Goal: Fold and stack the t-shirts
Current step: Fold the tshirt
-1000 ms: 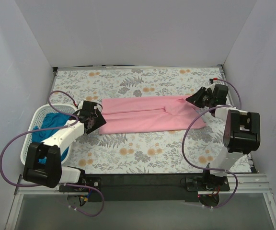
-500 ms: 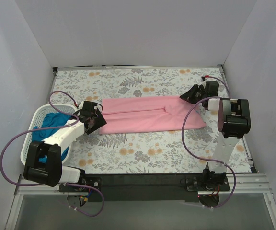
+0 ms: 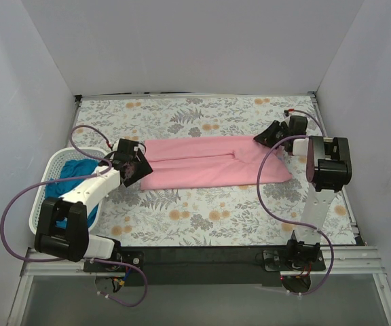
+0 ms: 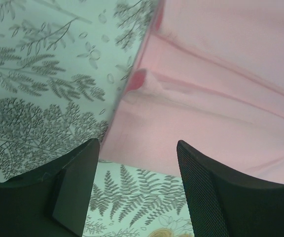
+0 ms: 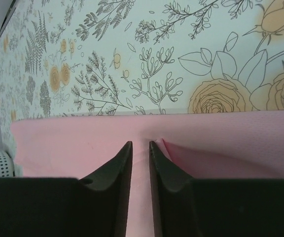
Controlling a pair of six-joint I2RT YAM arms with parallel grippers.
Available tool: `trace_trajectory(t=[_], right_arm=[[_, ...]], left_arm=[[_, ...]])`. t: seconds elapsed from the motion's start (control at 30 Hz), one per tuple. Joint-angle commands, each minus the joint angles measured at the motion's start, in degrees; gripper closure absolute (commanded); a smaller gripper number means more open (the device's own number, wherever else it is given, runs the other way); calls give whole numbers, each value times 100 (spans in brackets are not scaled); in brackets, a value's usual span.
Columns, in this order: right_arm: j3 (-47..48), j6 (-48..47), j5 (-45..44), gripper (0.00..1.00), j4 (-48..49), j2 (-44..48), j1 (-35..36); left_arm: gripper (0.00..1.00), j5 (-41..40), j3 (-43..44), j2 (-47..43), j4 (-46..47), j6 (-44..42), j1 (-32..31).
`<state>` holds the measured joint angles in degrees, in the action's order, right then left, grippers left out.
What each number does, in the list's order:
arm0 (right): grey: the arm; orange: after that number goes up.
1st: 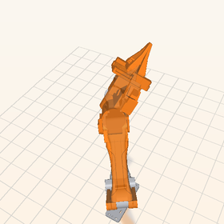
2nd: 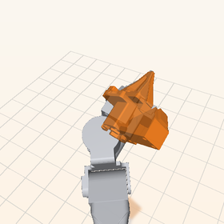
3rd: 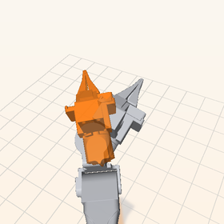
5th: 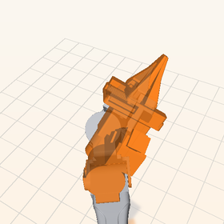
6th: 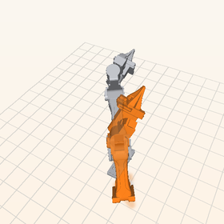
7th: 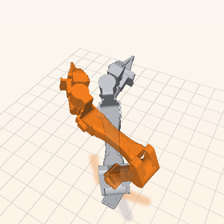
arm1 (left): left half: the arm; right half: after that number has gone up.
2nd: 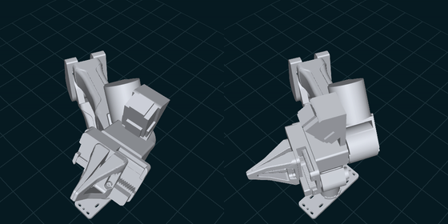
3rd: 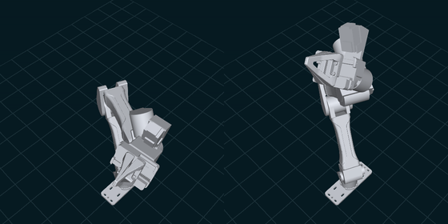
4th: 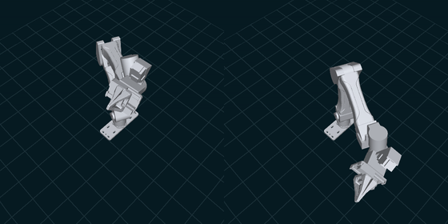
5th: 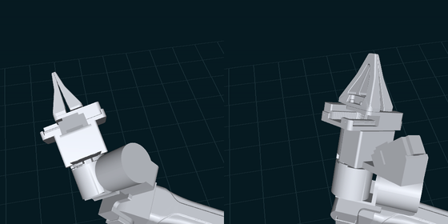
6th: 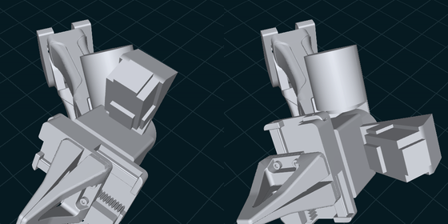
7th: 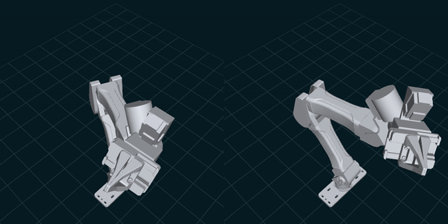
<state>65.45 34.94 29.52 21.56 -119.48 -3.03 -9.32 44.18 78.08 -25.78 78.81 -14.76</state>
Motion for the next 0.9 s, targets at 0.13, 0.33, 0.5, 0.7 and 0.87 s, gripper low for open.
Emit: trace_trajectory(t=[0.13, 0.33, 0.5, 0.7, 0.87], right_arm=[[-506, -303, -385, 64, -205, 1566, -119], [-1894, -163, -596, 63, -442, 2789, -128], [-2809, -101, -667, 65, -451, 3440, -128], [-3065, -163, -614, 65, -460, 3186, -128], [-2837, -119, -877, 65, -442, 2483, -128]], left_arm=[[36, 211, 1712, 968, -32, -418, -35], [35, 528, 2979, 2183, -269, -629, -219], [36, 370, 3772, 3203, -498, -796, -281], [36, 150, 3958, 3600, -735, -806, -281], [37, 71, 3651, 3547, -1042, -700, -281]])
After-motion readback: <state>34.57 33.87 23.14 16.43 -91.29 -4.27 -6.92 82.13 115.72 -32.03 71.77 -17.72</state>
